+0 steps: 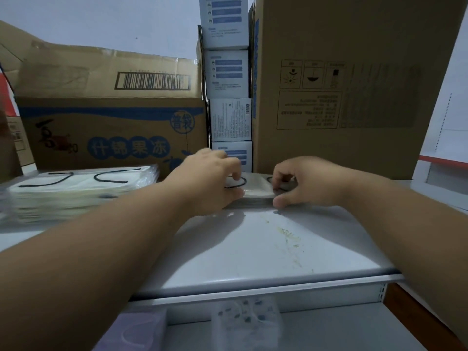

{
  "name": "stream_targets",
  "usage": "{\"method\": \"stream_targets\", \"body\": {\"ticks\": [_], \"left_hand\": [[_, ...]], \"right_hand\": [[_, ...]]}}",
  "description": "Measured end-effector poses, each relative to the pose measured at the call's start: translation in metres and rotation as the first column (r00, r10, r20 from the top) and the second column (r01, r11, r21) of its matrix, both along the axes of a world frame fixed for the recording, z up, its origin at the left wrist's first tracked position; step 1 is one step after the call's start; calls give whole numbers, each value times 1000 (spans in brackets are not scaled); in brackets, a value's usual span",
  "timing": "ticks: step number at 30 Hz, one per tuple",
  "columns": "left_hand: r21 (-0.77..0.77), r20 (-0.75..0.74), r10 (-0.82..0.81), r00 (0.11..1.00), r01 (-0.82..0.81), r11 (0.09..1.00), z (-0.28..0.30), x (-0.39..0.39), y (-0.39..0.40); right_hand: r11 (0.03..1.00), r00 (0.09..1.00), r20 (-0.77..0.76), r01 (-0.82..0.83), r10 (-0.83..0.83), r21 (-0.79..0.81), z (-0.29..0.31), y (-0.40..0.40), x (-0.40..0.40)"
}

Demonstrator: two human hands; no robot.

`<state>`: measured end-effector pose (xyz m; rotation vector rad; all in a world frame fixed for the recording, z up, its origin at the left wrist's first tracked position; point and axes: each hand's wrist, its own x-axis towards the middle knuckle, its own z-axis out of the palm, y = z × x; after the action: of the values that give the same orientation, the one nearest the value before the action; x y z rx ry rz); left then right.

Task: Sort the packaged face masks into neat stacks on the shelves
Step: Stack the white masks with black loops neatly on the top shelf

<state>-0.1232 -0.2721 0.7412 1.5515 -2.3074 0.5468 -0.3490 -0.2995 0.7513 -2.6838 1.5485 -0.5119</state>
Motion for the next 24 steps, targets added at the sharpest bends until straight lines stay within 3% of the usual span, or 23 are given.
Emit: {"method": "stream_targets", "body": {"ticks": [2, 8, 13, 19, 24], "left_hand": [[38, 24, -77, 997, 76, 996, -2, -4, 0], [19, 80, -17, 997, 15, 1000, -2, -11, 0], [-17, 84, -71, 994, 73, 997, 15, -36, 20], [82, -51, -181, 982, 184, 979, 24, -117, 43], [213, -53, -98, 994, 107, 971, 24, -171, 42]], "right_hand": [[1000, 1000, -5, 5, -5, 7, -4, -1, 1], [1000, 1000, 13, 14, -14, 1, -4, -1, 1], [996, 981, 194, 30, -13, -87, 9, 16, -19], [996, 979, 193, 71, -59, -58, 9, 26, -87], [990, 967, 220, 139, -130, -27, 9, 34, -147]]}}
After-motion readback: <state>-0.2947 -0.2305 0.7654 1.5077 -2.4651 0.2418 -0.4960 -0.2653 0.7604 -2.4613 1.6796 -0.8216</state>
